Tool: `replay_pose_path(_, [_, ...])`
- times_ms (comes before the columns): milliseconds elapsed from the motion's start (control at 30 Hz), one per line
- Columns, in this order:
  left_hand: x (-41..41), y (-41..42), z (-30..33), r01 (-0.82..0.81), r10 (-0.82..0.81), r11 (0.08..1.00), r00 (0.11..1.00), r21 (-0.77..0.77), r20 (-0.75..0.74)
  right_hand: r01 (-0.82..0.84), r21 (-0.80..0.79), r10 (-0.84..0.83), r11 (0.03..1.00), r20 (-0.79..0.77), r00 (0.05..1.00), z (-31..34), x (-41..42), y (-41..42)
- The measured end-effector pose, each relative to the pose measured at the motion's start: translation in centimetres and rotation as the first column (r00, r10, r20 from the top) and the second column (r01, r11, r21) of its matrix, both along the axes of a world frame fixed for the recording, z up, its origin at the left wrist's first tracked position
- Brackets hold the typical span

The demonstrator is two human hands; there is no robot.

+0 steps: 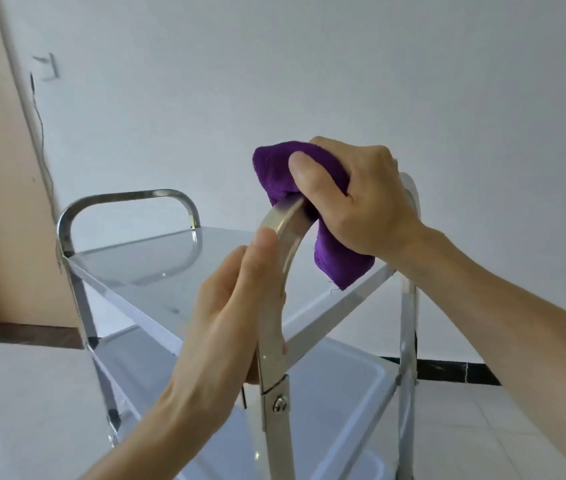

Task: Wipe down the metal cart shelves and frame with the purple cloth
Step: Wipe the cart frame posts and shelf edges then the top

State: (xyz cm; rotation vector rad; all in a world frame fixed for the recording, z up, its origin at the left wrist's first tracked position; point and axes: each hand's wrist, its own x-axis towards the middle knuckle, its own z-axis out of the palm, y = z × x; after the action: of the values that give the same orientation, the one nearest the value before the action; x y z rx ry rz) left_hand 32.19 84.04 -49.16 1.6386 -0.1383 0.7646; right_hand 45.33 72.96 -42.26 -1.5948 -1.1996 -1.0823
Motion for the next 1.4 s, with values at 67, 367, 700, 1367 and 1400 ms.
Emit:
replay_pose_path(67, [-0.6, 1.8, -0.2, -0.087, 0.088, 0.996, 0.996, -0.011, 0.03, 0.001, -0.002, -0.001, 1.0, 0.08, 0.997, 0.0, -0.4, 2.1])
replay_pose_path(367, [-3.2, 12.4, -0.7, -0.323, 0.321, 0.946, 0.945, 0.028, 0.052, 0.201, -0.055, -0.196, 0.978, 0.082, 0.977, 0.0, 1.9, 9.7])
replay_pose_path(700, [-3.8, 19.5, -1.1, -0.364, 0.368, 0.929, 0.928, -0.074, 0.063, 0.226, -0.117, -0.246, 0.967, -0.203, 0.948, 0.4, 8.3, 10.7])
replay_pose_path(1367, [-3.7, 20.9, -2.1, -0.447, 0.436, 0.895, 0.87, -0.006, 0.231, 0.148, 0.483, -0.044, 0.863, -0.219, 0.975, -11.4, 8.1, 9.1])
replay_pose_path(1400, [-3.7, 20.9, -2.1, -0.439, 0.431, 0.898, 0.872, -0.015, 0.231, 0.133, 0.383, -0.124, 0.914, -0.05, 0.991, -11.9, 7.8, 9.2])
